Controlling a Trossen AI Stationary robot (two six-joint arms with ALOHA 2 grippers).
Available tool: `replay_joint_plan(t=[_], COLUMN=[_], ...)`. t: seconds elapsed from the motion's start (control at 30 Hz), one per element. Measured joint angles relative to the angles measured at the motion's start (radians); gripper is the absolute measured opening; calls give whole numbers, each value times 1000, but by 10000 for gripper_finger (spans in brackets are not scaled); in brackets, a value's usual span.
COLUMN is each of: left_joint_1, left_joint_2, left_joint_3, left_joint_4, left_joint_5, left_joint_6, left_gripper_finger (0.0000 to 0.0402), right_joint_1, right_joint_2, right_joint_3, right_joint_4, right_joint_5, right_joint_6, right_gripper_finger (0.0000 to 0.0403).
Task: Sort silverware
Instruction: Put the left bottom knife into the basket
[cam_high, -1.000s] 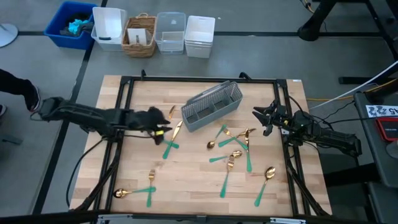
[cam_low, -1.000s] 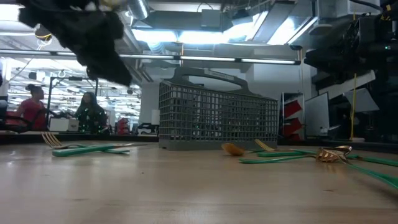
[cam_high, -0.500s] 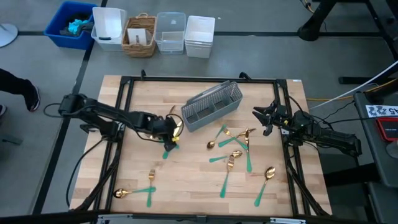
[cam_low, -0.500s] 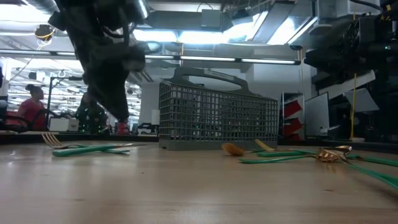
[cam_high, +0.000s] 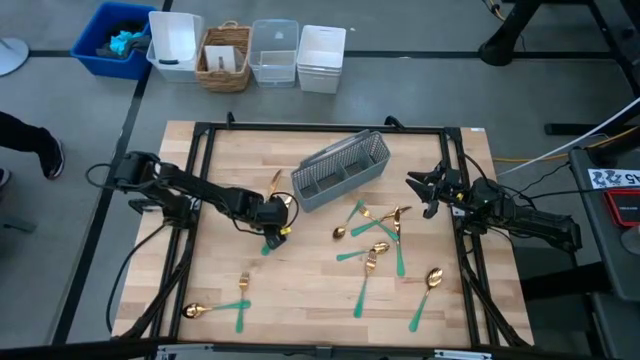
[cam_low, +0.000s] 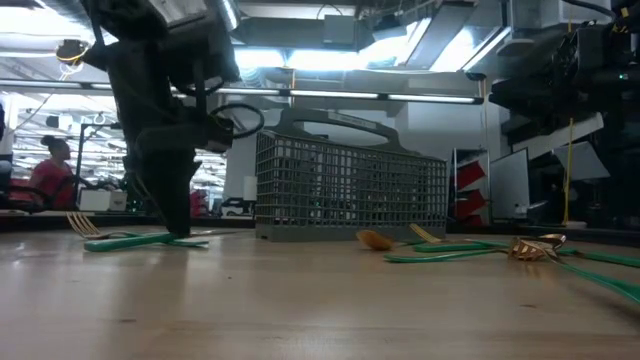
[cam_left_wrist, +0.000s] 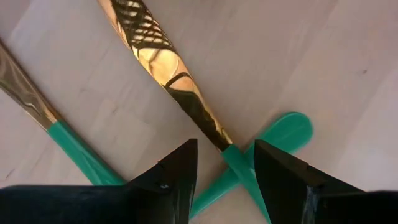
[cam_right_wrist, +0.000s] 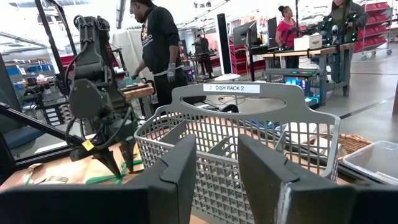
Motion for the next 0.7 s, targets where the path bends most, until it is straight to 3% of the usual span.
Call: replay_joint_plan(t=[0.2,0.57,0.7], left_joint_1=[2,3,3], left_joint_2=[41,48,47], left_joint_3=[4,2,2], left_joint_4=[11,3,5], left_joint_5=[-12,-23,-21], left_joint_6=[-9,-54,-58], left_gripper_finger=[142,30,21], right_joint_1=[0,0,0], right_joint_2=[0,0,0], right_joint_3=[0,0,0], right_joint_4=[0,0,0], right_joint_5=[0,0,0], right_joint_6=[0,0,0], right_gripper_finger=[120,120,120])
